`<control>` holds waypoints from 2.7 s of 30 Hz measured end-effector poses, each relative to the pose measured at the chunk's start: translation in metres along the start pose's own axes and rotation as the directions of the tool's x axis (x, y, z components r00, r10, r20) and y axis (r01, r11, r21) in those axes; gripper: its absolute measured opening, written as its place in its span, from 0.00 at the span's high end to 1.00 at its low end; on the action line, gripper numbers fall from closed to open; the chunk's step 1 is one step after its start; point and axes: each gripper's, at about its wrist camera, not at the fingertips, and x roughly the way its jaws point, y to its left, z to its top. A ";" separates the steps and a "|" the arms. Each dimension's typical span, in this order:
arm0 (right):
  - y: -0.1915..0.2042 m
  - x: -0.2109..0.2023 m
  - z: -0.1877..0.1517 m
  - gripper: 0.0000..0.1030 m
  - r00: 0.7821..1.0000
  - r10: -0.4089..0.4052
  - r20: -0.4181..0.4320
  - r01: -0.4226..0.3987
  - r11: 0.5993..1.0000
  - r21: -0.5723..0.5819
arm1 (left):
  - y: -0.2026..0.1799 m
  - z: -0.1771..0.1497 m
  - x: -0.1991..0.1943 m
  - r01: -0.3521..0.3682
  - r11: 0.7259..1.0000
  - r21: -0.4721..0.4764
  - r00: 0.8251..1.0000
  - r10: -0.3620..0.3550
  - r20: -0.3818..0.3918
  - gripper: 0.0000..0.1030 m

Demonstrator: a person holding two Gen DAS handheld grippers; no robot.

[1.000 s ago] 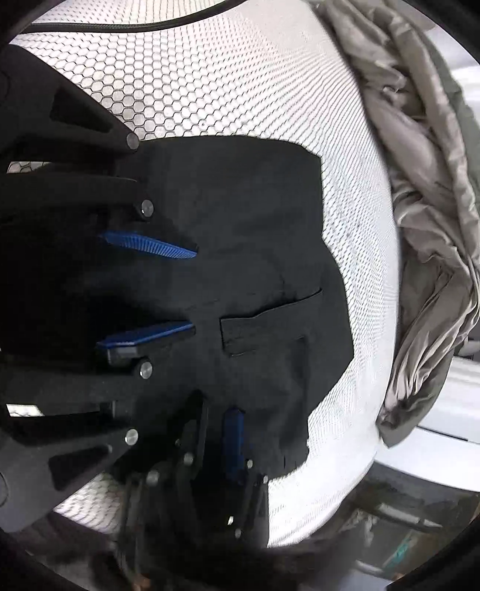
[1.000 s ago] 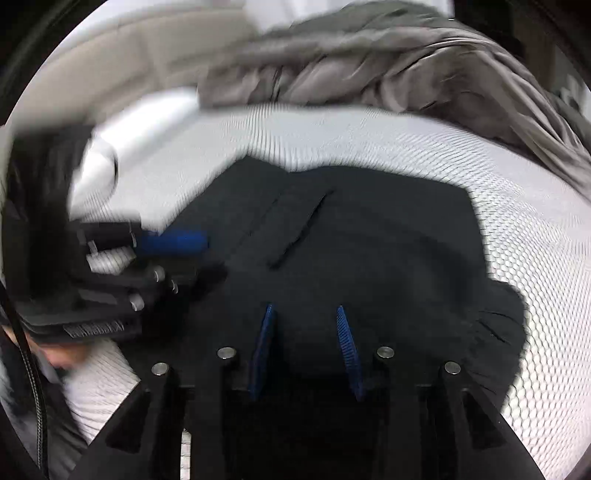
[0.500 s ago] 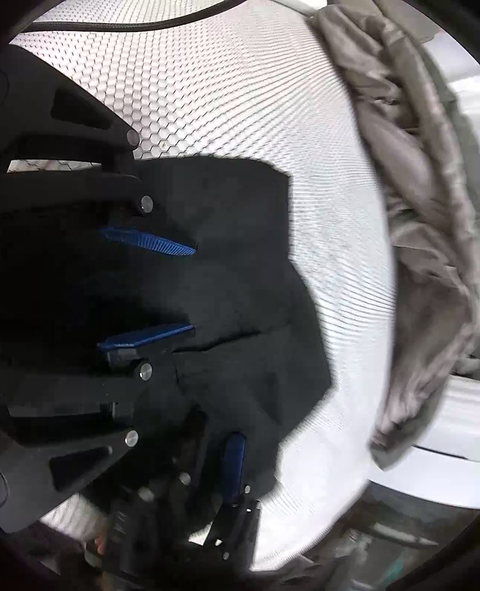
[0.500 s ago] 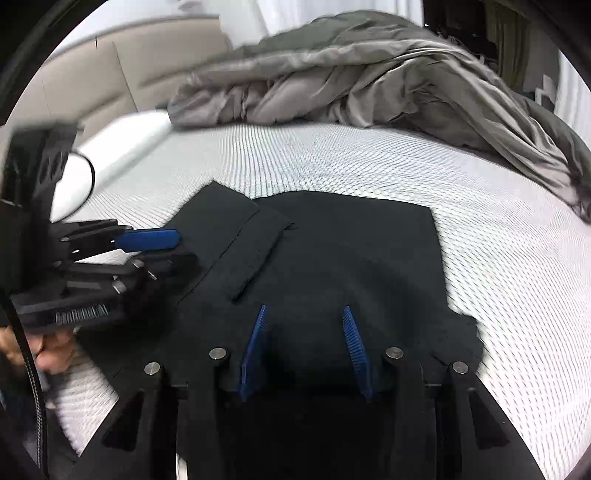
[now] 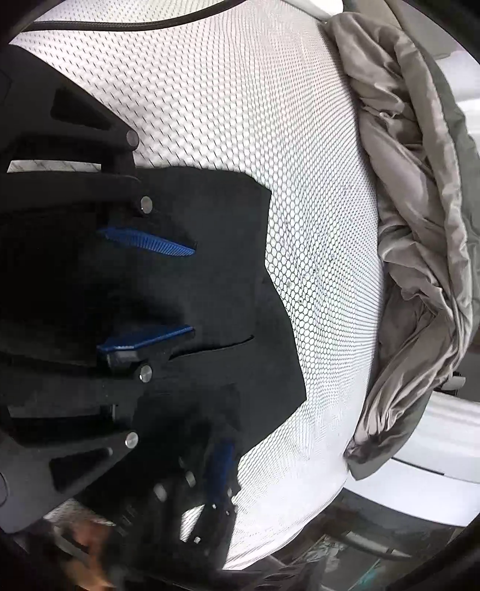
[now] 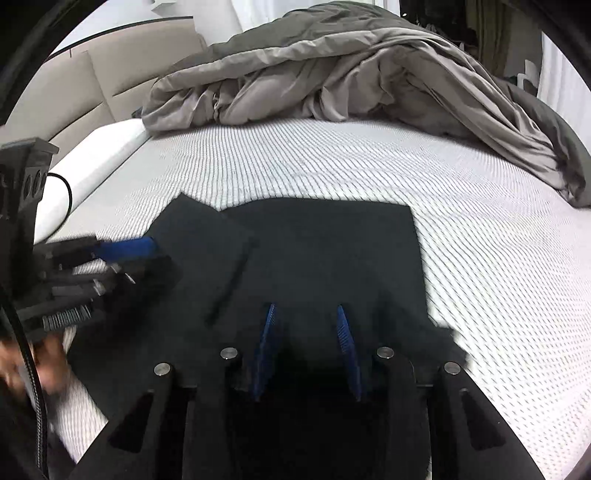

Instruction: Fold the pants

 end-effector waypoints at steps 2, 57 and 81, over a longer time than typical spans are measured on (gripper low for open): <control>0.007 0.023 0.005 0.66 0.998 -0.003 -0.055 0.003 1.000 0.003 | 0.002 0.000 0.018 -0.033 0.999 -0.012 0.999 0.033 -0.023 0.65; -0.125 -0.025 -0.065 0.72 0.947 0.308 0.095 -0.317 0.839 0.443 | 0.062 -0.050 -0.035 0.022 0.986 -0.164 0.999 -0.029 -0.040 0.72; -0.048 -0.128 -0.082 0.00 0.964 0.119 0.236 -0.139 0.988 0.067 | -0.010 -0.111 -0.147 -0.118 0.983 -0.142 0.956 0.151 0.250 0.02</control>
